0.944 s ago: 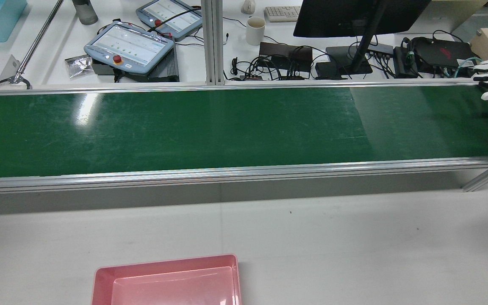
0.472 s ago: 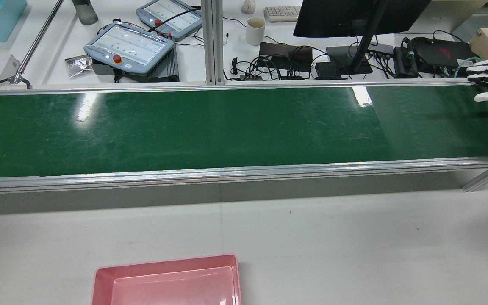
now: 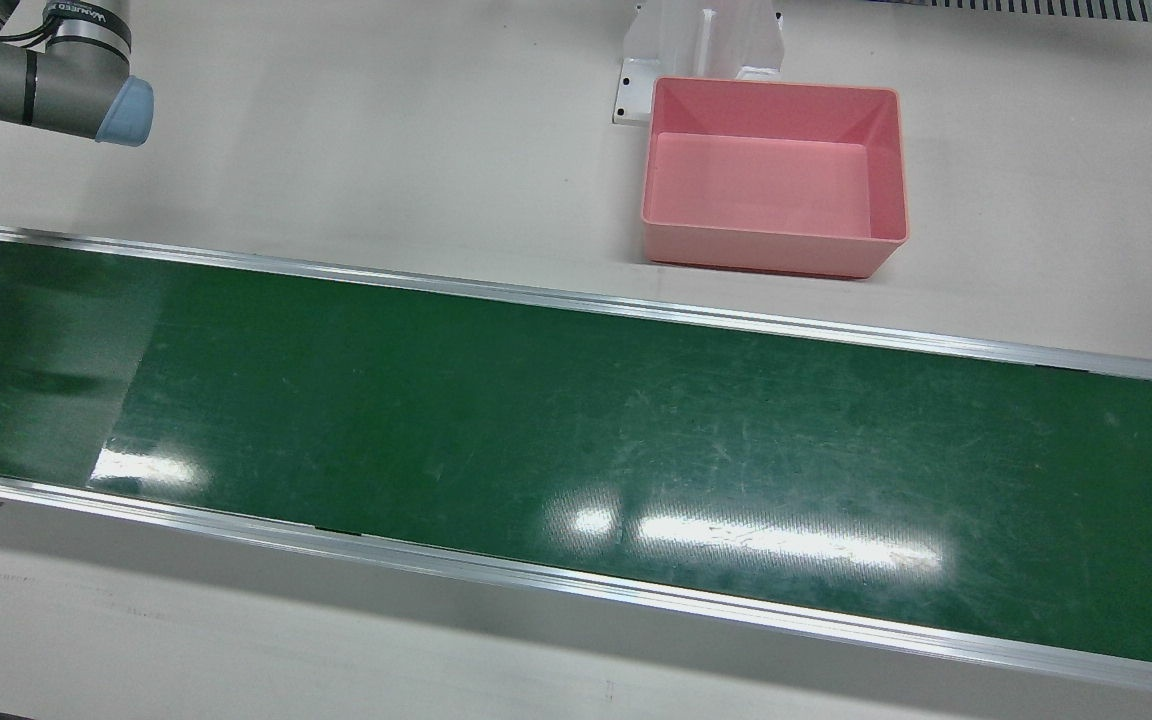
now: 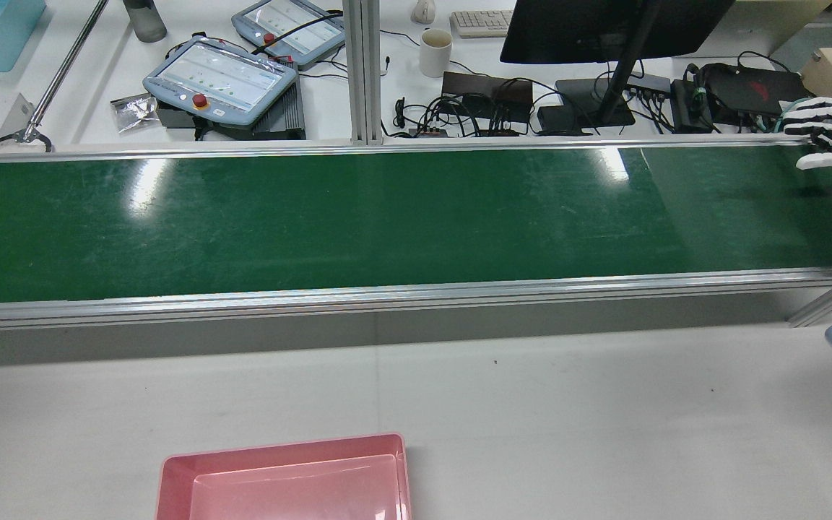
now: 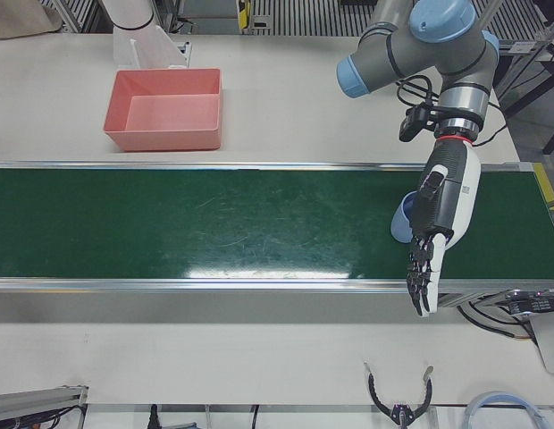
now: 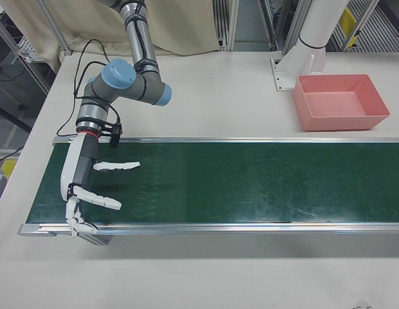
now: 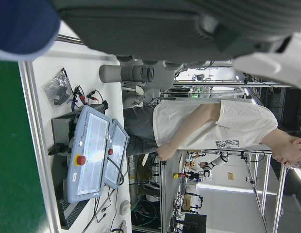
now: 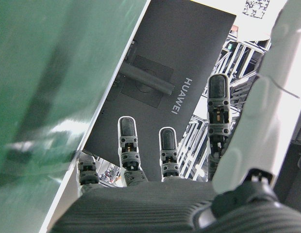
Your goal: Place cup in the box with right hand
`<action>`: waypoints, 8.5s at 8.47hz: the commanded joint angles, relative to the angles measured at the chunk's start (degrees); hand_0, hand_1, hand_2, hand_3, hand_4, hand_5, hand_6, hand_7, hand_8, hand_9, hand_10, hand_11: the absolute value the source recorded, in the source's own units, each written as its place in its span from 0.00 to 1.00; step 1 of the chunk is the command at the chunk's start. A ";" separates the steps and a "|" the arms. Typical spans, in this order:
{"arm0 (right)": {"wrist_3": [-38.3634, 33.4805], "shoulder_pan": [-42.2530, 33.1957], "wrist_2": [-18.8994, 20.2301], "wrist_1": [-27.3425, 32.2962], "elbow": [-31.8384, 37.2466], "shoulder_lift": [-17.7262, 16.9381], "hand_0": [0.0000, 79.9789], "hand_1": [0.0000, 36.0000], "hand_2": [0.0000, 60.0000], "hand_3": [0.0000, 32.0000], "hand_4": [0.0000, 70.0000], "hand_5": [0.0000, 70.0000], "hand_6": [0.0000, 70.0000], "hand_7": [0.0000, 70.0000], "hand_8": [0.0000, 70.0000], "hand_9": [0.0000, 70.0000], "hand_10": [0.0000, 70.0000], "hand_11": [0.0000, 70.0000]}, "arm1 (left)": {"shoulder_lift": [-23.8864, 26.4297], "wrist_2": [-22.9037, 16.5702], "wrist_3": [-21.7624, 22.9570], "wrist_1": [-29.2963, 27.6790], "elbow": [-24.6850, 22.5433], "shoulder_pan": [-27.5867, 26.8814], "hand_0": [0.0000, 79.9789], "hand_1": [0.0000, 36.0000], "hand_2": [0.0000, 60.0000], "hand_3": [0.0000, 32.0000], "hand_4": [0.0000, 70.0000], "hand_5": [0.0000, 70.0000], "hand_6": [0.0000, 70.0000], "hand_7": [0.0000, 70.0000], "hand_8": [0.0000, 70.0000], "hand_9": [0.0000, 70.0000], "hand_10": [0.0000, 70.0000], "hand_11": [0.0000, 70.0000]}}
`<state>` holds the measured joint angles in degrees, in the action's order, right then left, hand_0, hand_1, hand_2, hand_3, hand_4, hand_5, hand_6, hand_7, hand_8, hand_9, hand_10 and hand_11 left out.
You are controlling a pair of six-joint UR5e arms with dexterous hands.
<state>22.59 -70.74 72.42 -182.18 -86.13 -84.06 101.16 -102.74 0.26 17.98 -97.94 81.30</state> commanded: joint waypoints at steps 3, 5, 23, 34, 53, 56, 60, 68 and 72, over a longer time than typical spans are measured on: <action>0.44 0.07 0.00 -3.25 -6.06 1.17 0.68 0.21 0.00 1.00 0.56 0.10 0.08 0.61 0.32 0.38 0.14 0.21 | 0.00 0.00 0.00 0.04 -0.06 0.00 0.00 0.00 0.00 0.00 0.00 0.00 0.00 0.00 0.00 0.00 0.00 0.00; 1.40 1.99 -0.70 -4.32 -6.42 5.73 0.68 0.22 0.00 1.00 0.62 0.10 0.08 0.62 0.32 0.38 0.14 0.21 | 0.00 0.00 0.00 0.04 0.03 0.00 0.00 0.00 0.00 0.00 0.00 0.00 0.00 0.00 0.00 0.00 0.00 0.00; 2.73 17.92 -20.84 -16.28 -14.16 5.66 0.51 0.00 0.00 1.00 0.64 0.04 0.06 0.60 0.29 0.35 0.17 0.23 | 0.00 0.00 0.00 -0.05 0.03 0.00 0.00 0.00 0.00 0.00 0.00 0.00 0.00 0.00 0.00 0.00 0.00 0.00; 2.55 17.91 -16.53 -16.98 -14.51 5.49 0.66 0.20 0.00 1.00 0.36 0.11 0.07 0.59 0.31 0.37 0.14 0.21 | 0.00 0.00 0.00 -0.05 0.03 0.00 0.00 0.00 0.00 0.00 0.00 0.00 0.00 0.00 0.00 0.00 0.00 0.00; 3.78 20.99 -16.53 -17.33 -15.56 6.10 0.65 0.17 0.00 1.00 0.45 0.10 0.07 0.61 0.31 0.38 0.13 0.20 | 0.00 0.00 0.00 -0.05 0.03 0.00 0.00 0.00 0.00 0.00 0.00 0.00 0.00 0.00 0.00 0.00 0.00 0.00; 4.22 21.08 -16.53 -17.33 -15.56 6.28 0.65 0.17 0.00 1.00 0.47 0.10 0.08 0.62 0.31 0.39 0.14 0.20 | 0.00 0.00 0.00 -0.05 0.03 0.00 0.00 0.00 0.00 0.00 0.00 0.00 0.00 0.00 0.00 0.00 0.00 0.00; 4.66 21.34 -16.53 -17.33 -15.56 6.45 0.65 0.17 0.00 1.00 0.49 0.10 0.08 0.63 0.31 0.39 0.14 0.21 | 0.00 0.00 0.00 -0.05 0.03 0.00 0.00 0.00 0.00 0.00 0.00 0.00 0.00 0.00 0.00 0.00 0.00 0.00; 5.54 22.05 -16.53 -17.33 -16.18 7.06 0.66 0.19 0.00 1.00 0.50 0.10 0.08 0.63 0.31 0.39 0.13 0.20 | 0.00 0.00 0.00 -0.05 0.03 0.00 0.00 0.00 0.00 0.00 0.00 0.00 0.00 0.00 0.00 0.00 0.00 0.00; 6.07 22.40 -16.53 -17.33 -16.27 7.51 0.66 0.19 0.00 1.00 0.52 0.10 0.08 0.64 0.31 0.39 0.14 0.20 | 0.00 0.00 0.00 -0.05 0.03 0.00 0.00 0.00 0.00 0.00 0.00 0.00 0.00 0.00 0.00 0.00 0.00 0.00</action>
<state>28.55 -48.47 55.90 -199.51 -102.33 -76.68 101.16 -102.74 0.26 17.93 -97.91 81.30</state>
